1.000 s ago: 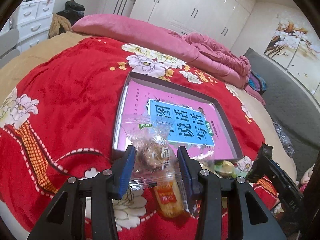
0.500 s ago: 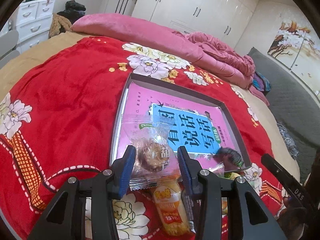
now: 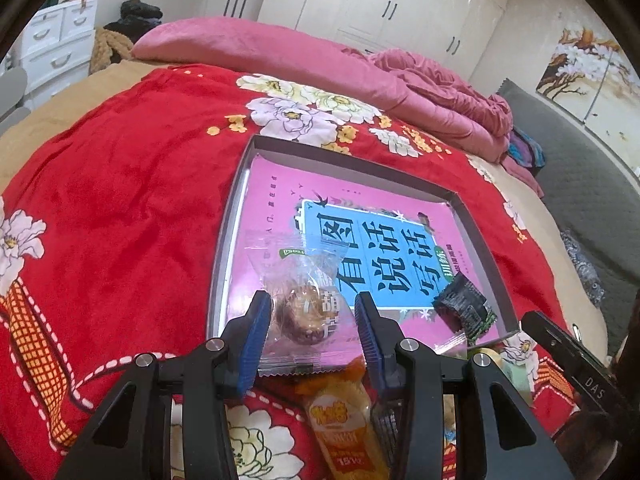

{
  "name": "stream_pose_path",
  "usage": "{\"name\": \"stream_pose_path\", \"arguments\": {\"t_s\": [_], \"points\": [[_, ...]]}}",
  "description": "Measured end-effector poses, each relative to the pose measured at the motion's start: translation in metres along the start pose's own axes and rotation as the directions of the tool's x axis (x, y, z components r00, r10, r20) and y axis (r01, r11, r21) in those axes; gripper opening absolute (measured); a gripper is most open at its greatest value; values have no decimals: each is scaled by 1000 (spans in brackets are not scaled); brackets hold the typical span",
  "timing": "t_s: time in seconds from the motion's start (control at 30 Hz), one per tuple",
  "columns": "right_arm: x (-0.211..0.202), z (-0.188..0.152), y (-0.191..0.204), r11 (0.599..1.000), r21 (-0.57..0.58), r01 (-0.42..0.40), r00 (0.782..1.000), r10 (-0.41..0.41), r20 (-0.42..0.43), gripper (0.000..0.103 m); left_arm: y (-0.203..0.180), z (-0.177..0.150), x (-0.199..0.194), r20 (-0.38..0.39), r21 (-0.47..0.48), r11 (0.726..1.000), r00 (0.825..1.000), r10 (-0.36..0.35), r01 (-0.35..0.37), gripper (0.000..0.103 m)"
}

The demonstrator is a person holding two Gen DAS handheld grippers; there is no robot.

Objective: Organize snacks
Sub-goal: 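Carry the pastry into the tray with the left tool while the right tool places the black packet there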

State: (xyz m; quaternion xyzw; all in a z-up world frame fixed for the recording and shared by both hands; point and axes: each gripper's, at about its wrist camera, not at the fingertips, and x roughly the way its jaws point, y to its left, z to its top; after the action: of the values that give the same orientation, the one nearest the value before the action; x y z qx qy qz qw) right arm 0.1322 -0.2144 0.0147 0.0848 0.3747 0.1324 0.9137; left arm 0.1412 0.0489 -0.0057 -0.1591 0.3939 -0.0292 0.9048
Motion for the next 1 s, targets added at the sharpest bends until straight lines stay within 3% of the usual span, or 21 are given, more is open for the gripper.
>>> {"name": "stream_pose_path", "arguments": {"t_s": [1.0], "points": [[47,3,4,997,-70,28,993,-36,-116,38,5,9,40,-76,-12,1000,997,28,-29,46]]}}
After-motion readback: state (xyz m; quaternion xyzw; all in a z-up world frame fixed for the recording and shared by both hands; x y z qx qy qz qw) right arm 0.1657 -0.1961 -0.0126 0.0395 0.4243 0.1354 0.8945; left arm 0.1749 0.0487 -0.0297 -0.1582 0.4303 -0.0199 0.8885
